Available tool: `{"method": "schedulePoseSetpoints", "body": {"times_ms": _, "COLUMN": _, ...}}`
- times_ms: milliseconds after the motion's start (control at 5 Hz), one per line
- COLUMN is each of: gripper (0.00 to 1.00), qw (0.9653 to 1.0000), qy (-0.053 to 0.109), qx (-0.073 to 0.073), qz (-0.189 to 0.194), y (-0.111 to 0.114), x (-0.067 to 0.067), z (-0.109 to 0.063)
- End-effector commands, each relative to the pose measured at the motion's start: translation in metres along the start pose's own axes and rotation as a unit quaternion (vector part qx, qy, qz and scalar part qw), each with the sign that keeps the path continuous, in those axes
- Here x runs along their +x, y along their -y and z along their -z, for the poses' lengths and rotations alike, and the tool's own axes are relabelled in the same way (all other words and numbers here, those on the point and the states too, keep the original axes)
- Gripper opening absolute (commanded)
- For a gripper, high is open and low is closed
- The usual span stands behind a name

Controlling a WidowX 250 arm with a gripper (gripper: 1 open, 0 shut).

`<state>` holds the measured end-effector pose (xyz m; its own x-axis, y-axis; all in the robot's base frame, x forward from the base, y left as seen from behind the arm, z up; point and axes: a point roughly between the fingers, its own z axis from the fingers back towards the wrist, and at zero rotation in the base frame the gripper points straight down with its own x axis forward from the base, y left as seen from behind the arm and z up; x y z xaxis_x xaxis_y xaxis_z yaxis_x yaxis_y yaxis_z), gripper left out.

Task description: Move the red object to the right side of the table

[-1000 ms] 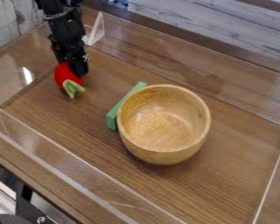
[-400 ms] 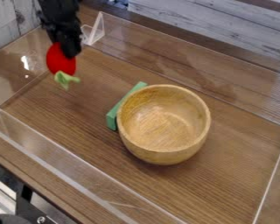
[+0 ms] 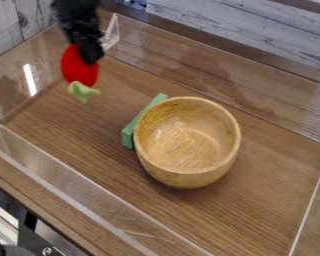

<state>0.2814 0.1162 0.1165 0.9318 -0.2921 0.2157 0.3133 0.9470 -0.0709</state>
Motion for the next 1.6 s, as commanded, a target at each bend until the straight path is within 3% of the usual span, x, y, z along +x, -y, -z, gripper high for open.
{"method": "schedulePoseSetpoints", "body": {"times_ms": 0, "gripper": 0.00, "qw": 0.9956, "qy": 0.015, "qx": -0.005, "qz": 0.093, "y": 0.046, "x": 0.018, "z": -0.001}}
{"method": "schedulePoseSetpoints", "body": {"times_ms": 200, "gripper": 0.00, "qw": 0.9831, "qy": 0.008, "qx": -0.032, "qz": 0.180, "y": 0.093, "x": 0.030, "z": 0.017}}
{"method": "schedulePoseSetpoints", "body": {"times_ms": 400, "gripper": 0.00, "qw": 0.9718, "qy": 0.005, "qx": -0.050, "qz": 0.230, "y": 0.122, "x": 0.032, "z": 0.026}}
{"method": "schedulePoseSetpoints", "body": {"times_ms": 600, "gripper": 0.00, "qw": 0.9633, "qy": 0.004, "qx": -0.058, "qz": 0.262, "y": 0.148, "x": 0.036, "z": 0.032}}
{"method": "schedulePoseSetpoints", "body": {"times_ms": 800, "gripper": 0.00, "qw": 0.9590, "qy": 0.003, "qx": -0.058, "qz": 0.277, "y": 0.167, "x": 0.031, "z": 0.038}}
{"method": "schedulePoseSetpoints", "body": {"times_ms": 1000, "gripper": 0.00, "qw": 0.9598, "qy": 0.004, "qx": -0.040, "qz": 0.278, "y": 0.167, "x": 0.026, "z": 0.021}}
{"method": "schedulePoseSetpoints", "body": {"times_ms": 1400, "gripper": 0.00, "qw": 0.9671, "qy": 0.007, "qx": -0.021, "qz": 0.253, "y": 0.209, "x": 0.026, "z": 0.028}}
